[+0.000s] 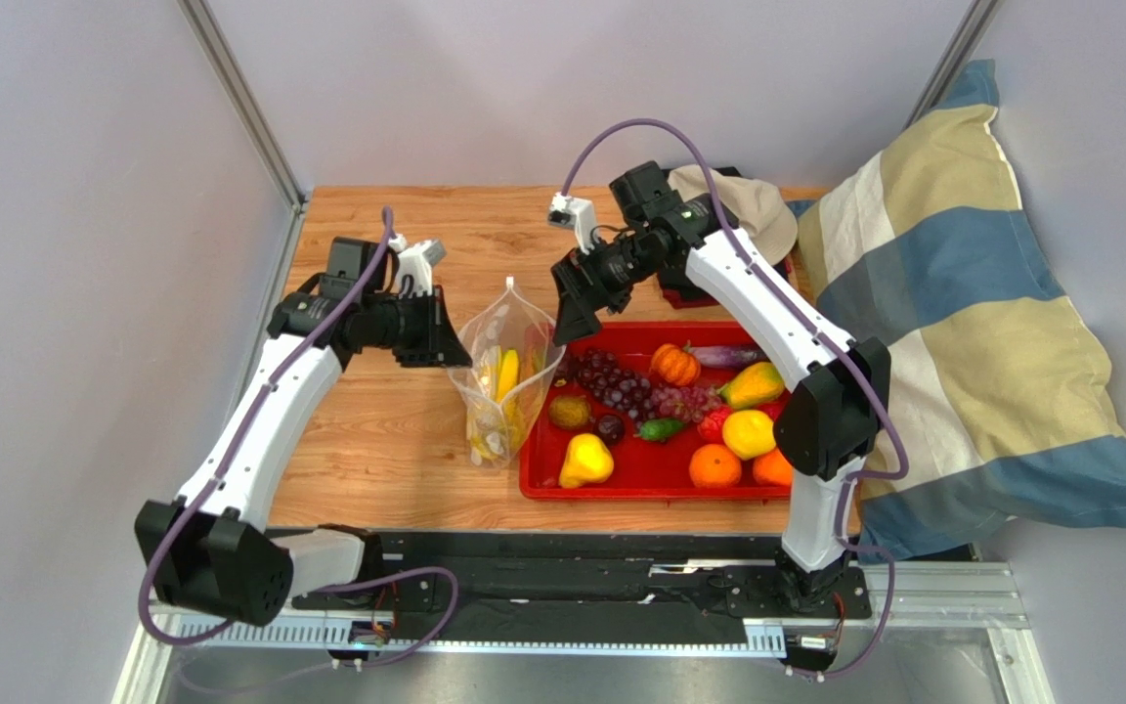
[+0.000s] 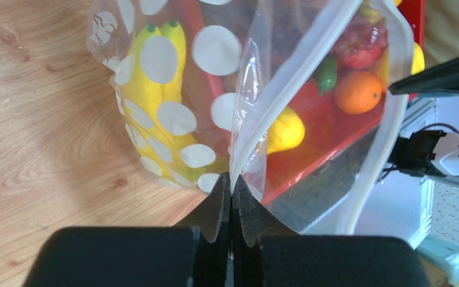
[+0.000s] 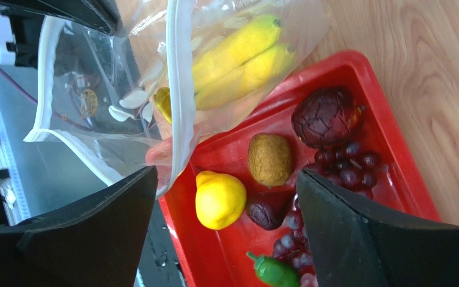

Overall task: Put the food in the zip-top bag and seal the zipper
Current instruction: Adjust the zipper food storage bag at the center of the board, then pick up the fake vegetable from the bin.

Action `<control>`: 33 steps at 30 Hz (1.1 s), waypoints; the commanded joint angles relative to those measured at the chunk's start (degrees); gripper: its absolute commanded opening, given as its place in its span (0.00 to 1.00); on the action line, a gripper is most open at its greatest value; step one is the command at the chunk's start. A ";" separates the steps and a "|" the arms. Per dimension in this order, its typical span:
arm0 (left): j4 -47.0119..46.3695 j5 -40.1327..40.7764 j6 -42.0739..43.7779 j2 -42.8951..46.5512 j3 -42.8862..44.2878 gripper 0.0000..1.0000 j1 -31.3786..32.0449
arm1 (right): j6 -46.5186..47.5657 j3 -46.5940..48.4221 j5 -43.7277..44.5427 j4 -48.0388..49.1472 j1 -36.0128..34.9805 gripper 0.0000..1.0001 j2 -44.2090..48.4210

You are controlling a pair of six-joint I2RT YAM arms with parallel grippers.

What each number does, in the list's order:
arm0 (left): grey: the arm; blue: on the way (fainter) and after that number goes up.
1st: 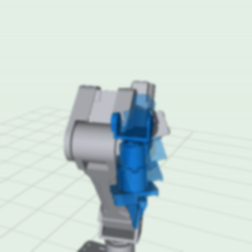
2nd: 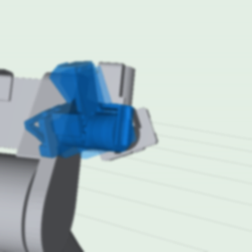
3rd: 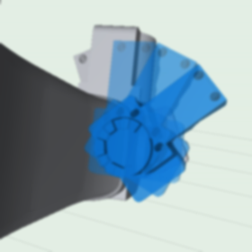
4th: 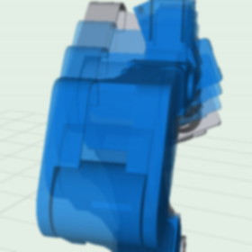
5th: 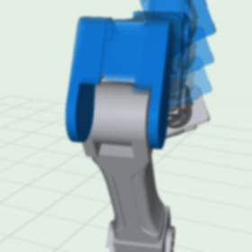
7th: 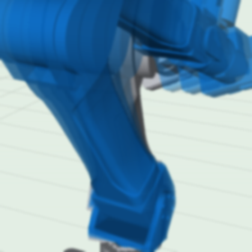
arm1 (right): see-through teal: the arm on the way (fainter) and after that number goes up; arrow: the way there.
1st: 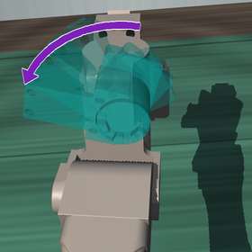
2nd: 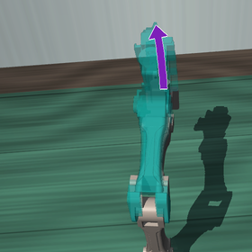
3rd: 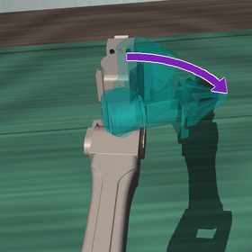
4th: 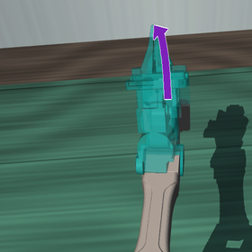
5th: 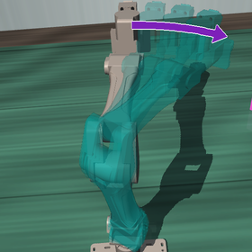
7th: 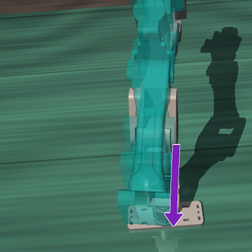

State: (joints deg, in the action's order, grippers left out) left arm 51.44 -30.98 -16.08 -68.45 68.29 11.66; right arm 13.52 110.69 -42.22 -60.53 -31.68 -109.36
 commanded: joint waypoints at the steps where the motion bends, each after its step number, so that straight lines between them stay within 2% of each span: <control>1: -3.80 -0.92 -4.57 -3.36 2.55 0.00 0.56 | 2.12 -2.31 3.89 -2.04 4.77 0.93 5.03; 5: -5.65 0.13 -5.81 -3.19 1.85 0.00 2.39 | 6.07 -9.87 10.03 -2.13 9.52 0.93 8.98; 10: -6.70 1.10 -6.86 -4.15 1.14 0.00 3.89 | 8.19 -21.47 21.37 2.87 10.59 0.92 12.24; 17: -7.23 2.07 -6.60 -5.65 2.28 0.00 5.13 | 7.84 -25.70 29.72 7.79 10.68 0.91 9.52; 20: -7.23 2.50 -6.25 -5.82 2.28 0.00 5.39 | 8.01 -26.76 31.66 10.17 10.76 0.91 7.68; 29: -7.32 2.77 -5.55 -5.21 1.14 0.00 5.48 | 7.49 -28.60 30.36 10.79 10.41 0.90 3.90; 32: -7.41 2.68 -5.28 -5.03 0.79 0.00 5.48 | 6.79 -28.52 30.09 10.52 10.41 0.87 3.37; 33: -7.41 2.59 -5.19 -4.86 0.70 0.00 5.48 | 6.70 -28.34 30.09 10.44 10.41 0.83 3.19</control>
State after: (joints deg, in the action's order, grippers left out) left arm 45.36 -28.34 -21.76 -74.35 68.45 16.80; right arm 20.38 81.87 -12.10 -51.64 -20.95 -105.78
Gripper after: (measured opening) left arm 0.010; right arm 0.880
